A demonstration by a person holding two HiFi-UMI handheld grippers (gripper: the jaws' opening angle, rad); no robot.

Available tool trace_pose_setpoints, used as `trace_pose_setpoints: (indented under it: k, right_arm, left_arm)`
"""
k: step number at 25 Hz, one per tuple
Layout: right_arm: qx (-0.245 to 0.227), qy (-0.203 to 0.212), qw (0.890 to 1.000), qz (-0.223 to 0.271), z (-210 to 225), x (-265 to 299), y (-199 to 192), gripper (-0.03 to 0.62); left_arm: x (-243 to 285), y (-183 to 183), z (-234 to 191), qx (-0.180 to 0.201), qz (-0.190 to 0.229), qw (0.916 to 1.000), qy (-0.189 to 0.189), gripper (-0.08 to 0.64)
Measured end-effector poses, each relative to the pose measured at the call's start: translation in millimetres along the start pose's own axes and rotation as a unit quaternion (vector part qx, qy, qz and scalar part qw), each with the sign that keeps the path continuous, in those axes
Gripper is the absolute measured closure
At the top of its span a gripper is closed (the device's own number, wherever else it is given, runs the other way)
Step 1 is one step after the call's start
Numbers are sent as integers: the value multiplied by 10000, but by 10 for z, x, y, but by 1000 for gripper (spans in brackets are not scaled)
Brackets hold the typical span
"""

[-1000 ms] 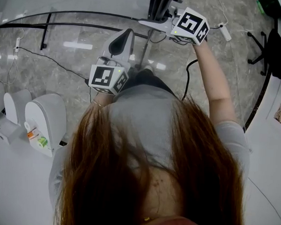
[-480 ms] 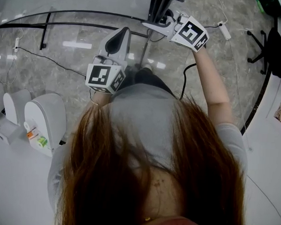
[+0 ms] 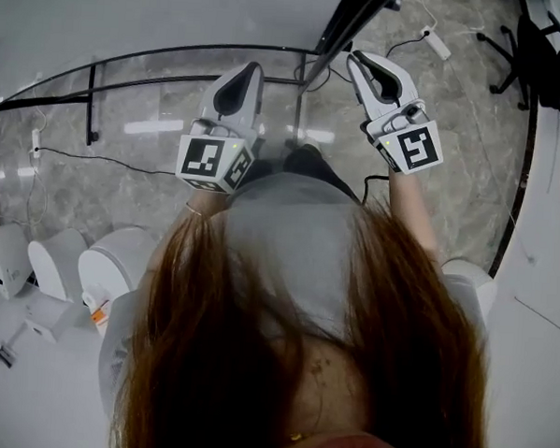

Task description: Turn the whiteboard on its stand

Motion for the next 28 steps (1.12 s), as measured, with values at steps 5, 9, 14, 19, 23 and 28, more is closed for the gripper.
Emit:
trace_pose_setpoints:
  k: [5, 9, 14, 19, 23, 28]
  right_arm:
    - [135, -734, 9969, 243, -488, 120, 255, 598]
    - [595, -790, 9948, 240, -962, 481, 309, 598]
    - [902, -912, 9916, 147, -1574, 617, 248, 598]
    - [1025, -940, 9902, 122, -1962, 618, 324, 598]
    - [1022, -867, 9909, 88, -2120, 499, 333, 598]
    - [733, -664, 9950, 115, -2330, 469, 429, 597]
  left_arm:
    - [-207, 57, -215, 77, 18, 9992, -396, 558]
    - [-412, 59, -429, 245, -5, 9973, -689, 558]
    - [-678, -81, -543, 332, -135, 9947, -966, 558]
    - [-874, -226, -529, 332, -196, 9918, -1220, 558]
    - [-1051, -189, -348, 438, -13, 9899, -1348, 558]
    - [-1257, -153, -288, 483, 88, 9905, -1281, 558]
Point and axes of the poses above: the fingertips, and each gripper's own axes: x forward along the fingers, z to its right, y out of its top, the point moved 6 cm from there along -x, backward along the fingers, and after that the axes turned 13 degrees about -z, right-handed, at the moved point
